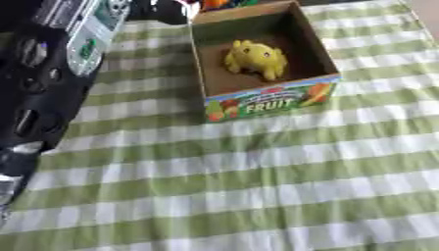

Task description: Pick up objects on the table and place them in the box.

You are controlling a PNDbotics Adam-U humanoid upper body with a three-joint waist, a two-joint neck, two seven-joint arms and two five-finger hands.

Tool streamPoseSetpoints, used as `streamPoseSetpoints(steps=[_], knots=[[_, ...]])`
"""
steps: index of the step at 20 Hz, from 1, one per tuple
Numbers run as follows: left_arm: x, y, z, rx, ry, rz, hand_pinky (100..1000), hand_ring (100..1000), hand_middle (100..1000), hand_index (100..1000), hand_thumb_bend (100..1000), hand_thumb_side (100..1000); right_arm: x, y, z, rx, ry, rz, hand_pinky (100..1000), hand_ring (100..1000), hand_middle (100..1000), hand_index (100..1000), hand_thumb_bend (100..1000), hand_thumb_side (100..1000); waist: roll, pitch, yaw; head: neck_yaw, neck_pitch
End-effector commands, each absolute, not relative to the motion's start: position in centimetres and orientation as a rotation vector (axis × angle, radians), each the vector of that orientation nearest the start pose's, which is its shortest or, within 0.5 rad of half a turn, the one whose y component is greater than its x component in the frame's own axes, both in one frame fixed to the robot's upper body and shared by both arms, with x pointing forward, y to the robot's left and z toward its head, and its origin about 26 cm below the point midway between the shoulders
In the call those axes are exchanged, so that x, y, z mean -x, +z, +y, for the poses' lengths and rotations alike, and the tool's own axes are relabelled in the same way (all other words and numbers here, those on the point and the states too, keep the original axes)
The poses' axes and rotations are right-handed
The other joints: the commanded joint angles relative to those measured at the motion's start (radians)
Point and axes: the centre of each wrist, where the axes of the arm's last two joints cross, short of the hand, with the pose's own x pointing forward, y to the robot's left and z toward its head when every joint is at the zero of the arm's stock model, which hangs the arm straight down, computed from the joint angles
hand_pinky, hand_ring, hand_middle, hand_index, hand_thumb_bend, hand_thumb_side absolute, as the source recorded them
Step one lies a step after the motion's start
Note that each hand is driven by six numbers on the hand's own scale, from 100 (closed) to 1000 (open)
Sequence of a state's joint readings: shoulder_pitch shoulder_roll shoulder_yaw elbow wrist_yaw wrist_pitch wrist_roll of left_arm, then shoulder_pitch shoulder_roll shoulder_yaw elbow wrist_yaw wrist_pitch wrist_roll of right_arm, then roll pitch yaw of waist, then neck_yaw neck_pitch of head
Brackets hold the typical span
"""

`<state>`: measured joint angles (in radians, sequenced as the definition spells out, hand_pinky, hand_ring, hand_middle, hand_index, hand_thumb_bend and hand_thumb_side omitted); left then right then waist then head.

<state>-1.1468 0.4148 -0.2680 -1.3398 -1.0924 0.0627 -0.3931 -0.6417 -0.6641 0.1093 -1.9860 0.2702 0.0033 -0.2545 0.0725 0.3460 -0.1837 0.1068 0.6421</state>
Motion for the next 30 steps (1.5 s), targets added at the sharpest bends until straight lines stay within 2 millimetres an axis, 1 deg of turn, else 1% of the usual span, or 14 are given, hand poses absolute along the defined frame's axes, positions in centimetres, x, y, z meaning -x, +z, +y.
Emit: streamPoseSetpoints(steps=[1,7,11,13,16,17,18,19,21,24,26,27,29,30], knots=[[-43.0,35.5,15.6,1.919,1.884,2.397,430,591,607,723,100,332,-30.2,32.5,-24.8,-0.957,-0.752,3.21,733,842,767,847,100,1000,-0.002,-0.015,-0.006,0.011,-0.02],[-45.3,32.9,14.3,1.903,1.88,2.425,435,591,607,719,100,293,-30.2,32.9,-24.3,-0.917,-0.74,3.202,733,842,767,847,100,1000,0.005,0.002,-0.03,0.026,-0.034],[-46.1,31.3,13.8,1.847,1.934,2.451,442,594,597,692,100,280,-30.2,33.3,-24.0,-0.888,-0.73,3.196,733,842,767,847,100,1000,0.013,0.012,-0.043,0.033,-0.036],[-46.4,30.9,13.8,1.841,1.951,2.448,442,594,597,692,100,280,-30.1,33.4,-23.9,-0.88,-0.729,3.194,733,842,767,847,100,1000,0.015,0.014,-0.046,0.034,-0.036],[-47.0,29.8,14.2,1.828,2.065,2.433,455,610,604,661,100,271,-30.1,33.5,-23.9,-0.877,-0.724,3.19,733,841,766,848,100,1000,0.022,0.019,-0.051,0.029,-0.028],[-47.2,29.5,14.3,1.819,2.111,2.43,446,618,619,672,100,300,-30.1,33.6,-23.9,-0.877,-0.722,3.19,733,842,766,848,100,1000,0.024,0.02,-0.051,0.027,-0.025],[-47.3,29.3,14.5,1.809,2.158,2.422,442,626,633,687,100,377,-30.1,33.5,-23.9,-0.877,-0.722,3.191,733,842,766,848,100,1000,0.025,0.02,-0.051,0.026,-0.023],[-47.5,29.1,14.7,1.802,2.204,2.407,444,632,638,694,100,395,-30.1,33.6,-23.9,-0.875,-0.721,3.191,733,842,766,848,100,1000,0.028,0.02,-0.05,0.025,-0.021],[-47.6,28.8,14.9,1.788,2.281,2.375,477,668,673,726,100,454,-30.1,33.6,-23.8,-0.872,-0.721,3.191,732,841,766,848,100,1000,0.03,0.02,-0.049,0.023,-0.018],[-47.8,28.4,15.3,1.76,2.403,2.31,520,720,719,772,100,585,-30.1,33.6,-23.8,-0.871,-0.72,3.19,732,841,766,848,100,1000,0.034,0.02,-0.049,0.021,-0.016],[-47.9,28.3,15.5,1.754,2.46,2.27,540,758,757,844,269,707,-30.1,33.6,-23.8,-0.871,-0.721,3.191,732,841,765,848,100,1000,0.035,0.019,-0.049,0.02,-0.017],[-47.9,28.2,15.6,1.753,2.476,2.252,554,784,785,888,394,788,-30.1,33.6,-23.8,-0.871,-0.721,3.192,732,841,765,848,100,1000,0.036,0.019,-0.049,0.02,-0.017],[-47.8,28.3,15.7,1.752,2.477,2.231,571,806,812,960,648,907,-30.1,33.5,-23.8,-0.873,-0.722,3.194,732,841,765,848,100,1000,0.036,0.018,-0.049,0.019,-0.017],[-47.8,28.4,15.7,1.747,2.471,2.23,577,812,820,981,726,930,-30.1,33.5,-23.8,-0.875,-0.723,3.195,732,841,765,848,100,1000,0.037,0.018,-0.049,0.019,-0.016]])
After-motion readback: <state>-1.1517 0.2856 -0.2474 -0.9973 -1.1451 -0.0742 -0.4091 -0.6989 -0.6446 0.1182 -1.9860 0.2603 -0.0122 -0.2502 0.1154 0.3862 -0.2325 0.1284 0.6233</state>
